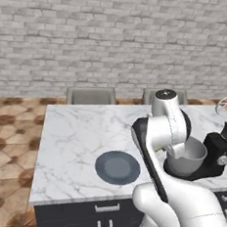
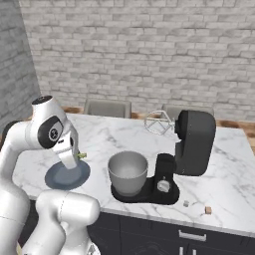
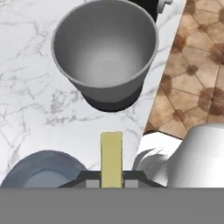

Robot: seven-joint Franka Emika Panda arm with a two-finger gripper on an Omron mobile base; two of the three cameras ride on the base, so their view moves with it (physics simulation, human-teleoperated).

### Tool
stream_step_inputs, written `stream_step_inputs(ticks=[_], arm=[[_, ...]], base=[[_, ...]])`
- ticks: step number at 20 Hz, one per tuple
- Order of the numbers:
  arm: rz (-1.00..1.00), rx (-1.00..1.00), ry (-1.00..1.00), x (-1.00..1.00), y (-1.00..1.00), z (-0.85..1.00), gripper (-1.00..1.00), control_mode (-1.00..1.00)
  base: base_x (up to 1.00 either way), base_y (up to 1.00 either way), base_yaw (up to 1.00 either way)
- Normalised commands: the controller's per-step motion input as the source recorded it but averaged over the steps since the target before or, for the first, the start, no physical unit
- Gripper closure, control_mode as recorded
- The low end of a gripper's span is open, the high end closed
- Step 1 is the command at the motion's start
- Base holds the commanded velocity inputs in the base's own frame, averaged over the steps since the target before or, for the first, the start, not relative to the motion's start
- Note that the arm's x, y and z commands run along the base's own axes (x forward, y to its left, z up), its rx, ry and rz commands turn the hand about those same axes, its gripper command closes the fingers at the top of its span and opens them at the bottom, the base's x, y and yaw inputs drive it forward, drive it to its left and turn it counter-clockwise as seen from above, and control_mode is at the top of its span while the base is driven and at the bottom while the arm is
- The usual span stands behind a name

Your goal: Add butter and sugar cubes to the stand mixer bowl and then turn on the stand mixer to begin making frosting.

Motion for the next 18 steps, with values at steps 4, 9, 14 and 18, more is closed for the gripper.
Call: stream_step_inputs(ticks=[4, 9, 14, 18], arm=[[-0.14, -0.04, 0.01, -0.13, -0.24, 0.41, 1.00, -1.00], [-0.15, -0.02, 0.01, -0.13, -0.30, 0.35, 1.00, -1.00], [-0.14, 0.00, 0.04, -0.08, -0.45, 0.14, 1.00, -1.00], [-0.12, 0.00, 0.04, -0.09, -0.48, 0.02, 1.00, -1.00]], base=[[0.00, 0.00, 0.00], [0.00, 0.00, 0.00], [0.00, 0.00, 0.00], [0.00, 0.00, 0.00]])
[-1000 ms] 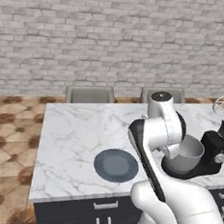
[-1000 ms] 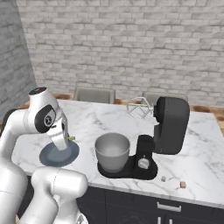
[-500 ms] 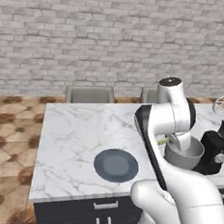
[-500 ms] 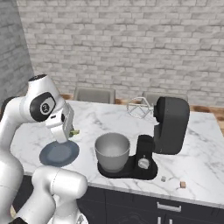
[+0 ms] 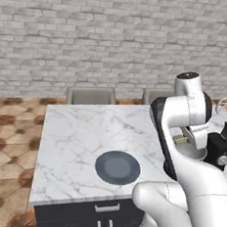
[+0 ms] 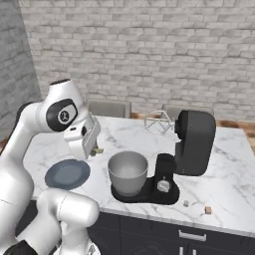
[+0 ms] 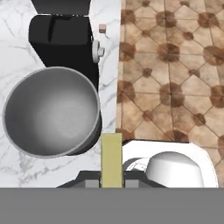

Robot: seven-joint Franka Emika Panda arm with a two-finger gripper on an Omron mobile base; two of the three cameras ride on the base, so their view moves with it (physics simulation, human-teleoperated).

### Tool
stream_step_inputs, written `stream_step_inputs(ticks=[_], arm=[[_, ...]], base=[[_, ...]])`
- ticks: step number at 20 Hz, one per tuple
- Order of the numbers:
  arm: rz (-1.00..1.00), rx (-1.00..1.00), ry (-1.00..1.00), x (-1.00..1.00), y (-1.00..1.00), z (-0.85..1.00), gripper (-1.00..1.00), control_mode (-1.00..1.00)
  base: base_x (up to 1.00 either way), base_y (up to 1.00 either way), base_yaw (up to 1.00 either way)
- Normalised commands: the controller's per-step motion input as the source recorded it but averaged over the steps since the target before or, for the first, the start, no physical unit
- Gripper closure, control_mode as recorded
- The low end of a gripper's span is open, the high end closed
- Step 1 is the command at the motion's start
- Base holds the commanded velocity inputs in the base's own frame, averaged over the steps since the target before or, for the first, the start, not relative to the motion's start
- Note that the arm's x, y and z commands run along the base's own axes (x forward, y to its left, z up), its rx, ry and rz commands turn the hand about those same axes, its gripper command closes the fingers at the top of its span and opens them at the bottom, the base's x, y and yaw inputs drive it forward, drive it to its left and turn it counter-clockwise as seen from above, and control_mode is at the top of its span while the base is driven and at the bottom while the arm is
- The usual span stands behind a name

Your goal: Add butter and sugar cubes to the stand mixer bowl and then turn on the stand mixer to begin making frosting.

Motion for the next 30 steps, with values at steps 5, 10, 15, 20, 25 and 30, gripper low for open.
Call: stream_step_inputs(ticks=[5, 10, 15, 20, 25, 30], arm=[[-0.08, 0.00, 0.00, -0.09, -0.55, 0.00, 1.00, -1.00], [-0.05, 0.00, 0.00, 0.00, -0.47, -0.01, 1.00, -1.00], [-0.01, 0.00, 0.00, 0.05, -0.17, -0.33, 1.00, -1.00], [0.00, 0.00, 0.00, 0.22, -0.01, -0.39, 1.00, -1.00], [0.00, 0.00, 0.00, 0.34, 0.00, -0.23, 1.00, -1.00], [0.00, -0.01, 0.00, 0.28, 0.00, -0.09, 1.00, -1.00]], base=[[0.00, 0.00, 0.00], [0.00, 0.00, 0.00], [0.00, 0.00, 0.00], [0.00, 0.00, 0.00], [0.00, 0.00, 0.00], [0.00, 0.00, 0.00]])
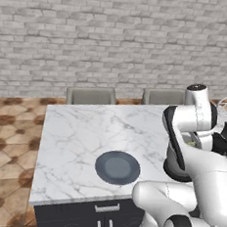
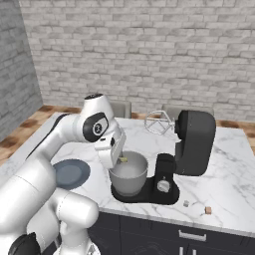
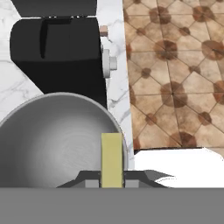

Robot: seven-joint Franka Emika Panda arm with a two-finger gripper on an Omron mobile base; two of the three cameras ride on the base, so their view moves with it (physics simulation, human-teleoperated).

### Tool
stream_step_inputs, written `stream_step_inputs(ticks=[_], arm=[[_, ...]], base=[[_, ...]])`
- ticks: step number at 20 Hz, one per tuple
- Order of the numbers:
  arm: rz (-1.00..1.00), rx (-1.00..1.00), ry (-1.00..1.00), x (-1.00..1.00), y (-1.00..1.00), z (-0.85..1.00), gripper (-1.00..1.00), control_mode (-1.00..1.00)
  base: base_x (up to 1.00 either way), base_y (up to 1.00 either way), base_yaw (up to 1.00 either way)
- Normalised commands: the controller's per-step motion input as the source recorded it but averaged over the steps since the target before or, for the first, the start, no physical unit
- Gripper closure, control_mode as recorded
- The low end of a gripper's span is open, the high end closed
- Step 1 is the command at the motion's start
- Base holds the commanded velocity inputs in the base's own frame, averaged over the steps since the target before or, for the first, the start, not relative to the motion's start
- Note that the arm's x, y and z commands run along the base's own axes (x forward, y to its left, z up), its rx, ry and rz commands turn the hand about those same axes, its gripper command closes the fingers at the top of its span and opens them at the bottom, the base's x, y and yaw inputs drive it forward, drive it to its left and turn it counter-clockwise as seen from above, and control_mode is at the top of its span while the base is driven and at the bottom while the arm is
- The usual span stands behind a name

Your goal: Add butter and sugar cubes to the stand mixer bowl and then turn on the stand mixer to begin making frosting.

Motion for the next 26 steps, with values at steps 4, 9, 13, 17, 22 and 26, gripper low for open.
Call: stream_step_inputs(ticks=[4, 9, 13, 17, 22, 26], arm=[[0.00, 0.00, 0.00, 0.28, -0.02, -0.19, 1.00, -1.00], [0.00, 0.00, 0.00, 0.15, -0.09, -0.31, 1.00, -1.00], [0.00, 0.00, -0.02, 0.00, -0.20, -0.37, 1.00, -1.00], [0.00, 0.00, -0.02, 0.01, -0.18, -0.43, 1.00, -1.00], [0.00, 0.00, 0.00, 0.12, -0.04, -0.44, -1.00, -1.00], [0.00, 0.00, -0.04, 0.06, 0.00, -0.18, -1.00, -1.00]], base=[[0.00, 0.00, 0.00], [0.00, 0.00, 0.00], [0.00, 0.00, 0.00], [0.00, 0.00, 0.00], [0.00, 0.00, 0.00], [0.00, 0.00, 0.00]])
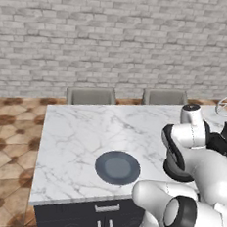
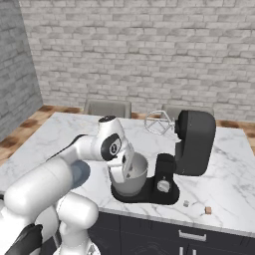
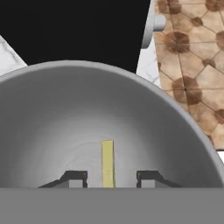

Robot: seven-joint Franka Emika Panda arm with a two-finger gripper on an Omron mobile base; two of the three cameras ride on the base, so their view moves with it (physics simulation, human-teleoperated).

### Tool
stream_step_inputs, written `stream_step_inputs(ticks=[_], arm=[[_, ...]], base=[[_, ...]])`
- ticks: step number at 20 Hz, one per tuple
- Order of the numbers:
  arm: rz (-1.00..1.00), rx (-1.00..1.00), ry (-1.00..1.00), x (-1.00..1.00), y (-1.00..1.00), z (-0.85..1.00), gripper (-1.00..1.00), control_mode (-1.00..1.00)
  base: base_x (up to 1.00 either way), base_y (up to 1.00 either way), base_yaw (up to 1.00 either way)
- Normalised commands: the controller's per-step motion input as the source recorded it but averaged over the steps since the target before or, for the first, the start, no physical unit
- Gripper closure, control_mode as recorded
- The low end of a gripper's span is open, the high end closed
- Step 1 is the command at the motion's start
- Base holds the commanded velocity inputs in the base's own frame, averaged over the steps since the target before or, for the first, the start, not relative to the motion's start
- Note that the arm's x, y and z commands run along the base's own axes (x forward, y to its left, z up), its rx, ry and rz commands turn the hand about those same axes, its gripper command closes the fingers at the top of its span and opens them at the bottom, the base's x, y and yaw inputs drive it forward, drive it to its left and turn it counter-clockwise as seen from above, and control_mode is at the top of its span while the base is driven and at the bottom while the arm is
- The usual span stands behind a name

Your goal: Add butter and sugar cubes to the stand mixer bowl and then turn on the stand mixer to begin making frosting.

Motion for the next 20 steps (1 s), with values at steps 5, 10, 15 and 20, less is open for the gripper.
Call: stream_step_inputs(ticks=[5, 10, 15, 20], arm=[[0.00, 0.00, -0.05, 0.00, 0.00, 0.01, -1.00, -1.00], [0.00, -0.02, -0.08, -0.11, 0.00, 0.32, -1.00, -1.00], [0.00, -0.06, -0.07, -0.58, 0.06, 0.60, -1.00, -1.00], [0.00, -0.09, -0.01, -0.59, 0.22, 0.22, -1.00, -1.00]], base=[[0.00, 0.00, 0.00], [0.00, 0.00, 0.00], [0.00, 0.00, 0.00], [0.00, 0.00, 0.00]])
